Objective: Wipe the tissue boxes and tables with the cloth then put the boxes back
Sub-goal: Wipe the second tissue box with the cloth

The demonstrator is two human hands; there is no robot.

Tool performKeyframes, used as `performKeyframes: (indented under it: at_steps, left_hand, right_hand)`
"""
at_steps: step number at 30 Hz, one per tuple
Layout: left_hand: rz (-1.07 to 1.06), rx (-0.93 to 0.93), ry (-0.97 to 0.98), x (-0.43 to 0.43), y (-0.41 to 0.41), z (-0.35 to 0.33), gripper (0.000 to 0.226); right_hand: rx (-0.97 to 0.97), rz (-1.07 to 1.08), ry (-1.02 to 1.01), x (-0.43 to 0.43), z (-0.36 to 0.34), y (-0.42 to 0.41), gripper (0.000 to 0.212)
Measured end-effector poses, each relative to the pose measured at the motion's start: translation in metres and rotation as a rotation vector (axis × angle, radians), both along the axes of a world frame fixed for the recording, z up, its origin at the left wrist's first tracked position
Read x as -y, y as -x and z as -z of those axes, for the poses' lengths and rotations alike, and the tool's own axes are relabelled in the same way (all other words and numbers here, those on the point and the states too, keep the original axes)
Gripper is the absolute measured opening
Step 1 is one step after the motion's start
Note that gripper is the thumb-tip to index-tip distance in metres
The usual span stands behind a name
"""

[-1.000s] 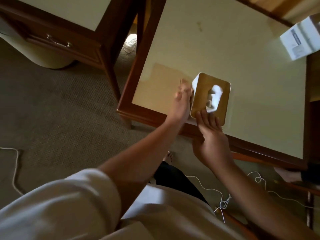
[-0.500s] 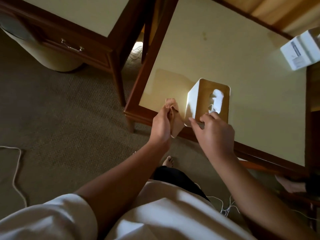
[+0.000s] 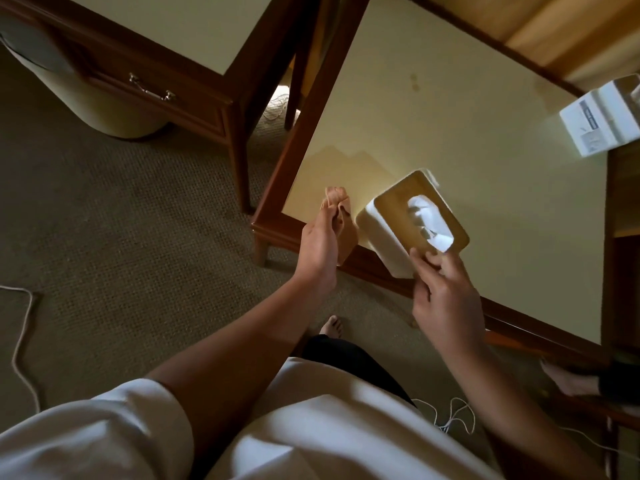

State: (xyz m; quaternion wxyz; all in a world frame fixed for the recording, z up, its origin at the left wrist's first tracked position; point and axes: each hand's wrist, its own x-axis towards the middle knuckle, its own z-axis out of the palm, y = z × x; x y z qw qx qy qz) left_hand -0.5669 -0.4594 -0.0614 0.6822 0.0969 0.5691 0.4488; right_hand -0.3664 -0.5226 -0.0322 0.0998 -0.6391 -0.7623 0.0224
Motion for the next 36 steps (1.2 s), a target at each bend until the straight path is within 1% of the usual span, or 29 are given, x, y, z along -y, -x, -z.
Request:
performKeyframes:
  at_steps: [3, 6, 8, 10, 11, 13, 16, 17, 19, 21, 22, 25, 27, 29, 30, 32, 33, 35, 36]
  left_hand:
    - [0.015, 0.002, -0.042, -0.001, 0.001, -0.003, 0.046]
    - [0.064, -0.022, -0.099, -0.001, 0.002, -0.001, 0.039]
    - [0.080, -0.047, -0.124, -0.001, 0.004, 0.001, 0.038]
    - [0.094, -0.062, -0.132, 0.000, 0.004, 0.001, 0.039]
    - [0.100, -0.057, -0.134, 0.001, 0.004, 0.003, 0.038]
    - [0.125, -0.049, -0.145, 0.003, 0.004, 0.007, 0.037]
    - [0.180, -0.043, -0.147, 0.017, 0.005, 0.011, 0.037]
    - [0.198, -0.039, -0.144, 0.021, 0.004, 0.012, 0.035]
    - [0.277, -0.032, -0.159, 0.033, -0.001, 0.016, 0.034]
    - [0.365, -0.005, -0.188, 0.041, -0.011, 0.015, 0.042]
    - [0.395, -0.016, -0.208, 0.040, -0.016, 0.008, 0.049]
    - [0.422, -0.135, -0.222, 0.003, -0.026, 0.001, 0.067]
    - [0.399, -0.097, -0.184, -0.034, -0.029, 0.003, 0.068]
    - [0.360, -0.051, -0.131, -0.063, -0.033, 0.011, 0.075]
    - [0.366, -0.114, -0.134, -0.067, -0.036, 0.008, 0.082]
    - [0.386, -0.203, -0.119, -0.037, -0.038, -0.003, 0.094]
    - [0.394, -0.225, -0.113, -0.015, -0.038, -0.004, 0.091]
    - [0.391, -0.169, -0.138, 0.032, -0.032, -0.014, 0.071]
    - [0.391, -0.121, -0.131, 0.039, -0.031, -0.011, 0.064]
  right_hand:
    - [-0.014, 0.071, 0.030, 0.002, -0.006, 0.000, 0.047]
    - [-0.014, 0.006, -0.019, -0.001, -0.012, 0.019, 0.041]
    - [-0.015, -0.035, 0.008, -0.005, -0.011, 0.039, 0.049]
    - [0.020, -0.047, 0.098, -0.008, -0.007, 0.054, 0.061]
    - [0.036, -0.040, 0.132, -0.008, -0.004, 0.058, 0.063]
    - [0.009, -0.021, 0.158, -0.005, 0.001, 0.056, 0.058]
    - [-0.093, -0.010, 0.098, 0.001, 0.001, 0.044, 0.039]
    - [-0.100, -0.001, 0.082, 0.002, 0.000, 0.040, 0.039]
    - [-0.071, -0.009, 0.094, 0.004, -0.001, 0.036, 0.052]
    - [-0.021, -0.028, 0.128, 0.006, 0.002, 0.036, 0.068]
    - [-0.010, -0.033, 0.139, 0.007, 0.005, 0.037, 0.070]
    - [-0.017, -0.046, 0.141, 0.009, 0.010, 0.036, 0.063]
    - [-0.008, -0.069, 0.158, 0.008, 0.008, 0.035, 0.063]
    - [-0.009, -0.068, 0.191, 0.005, 0.005, 0.035, 0.064]
    - [-0.009, -0.061, 0.200, 0.004, 0.004, 0.033, 0.065]
    - [-0.012, -0.065, 0.206, 0.004, 0.006, 0.035, 0.066]
    - [-0.015, -0.062, 0.202, 0.004, 0.006, 0.035, 0.067]
    - [-0.034, -0.037, 0.192, 0.003, 0.007, 0.034, 0.071]
    - [-0.044, -0.023, 0.193, 0.004, 0.007, 0.035, 0.074]
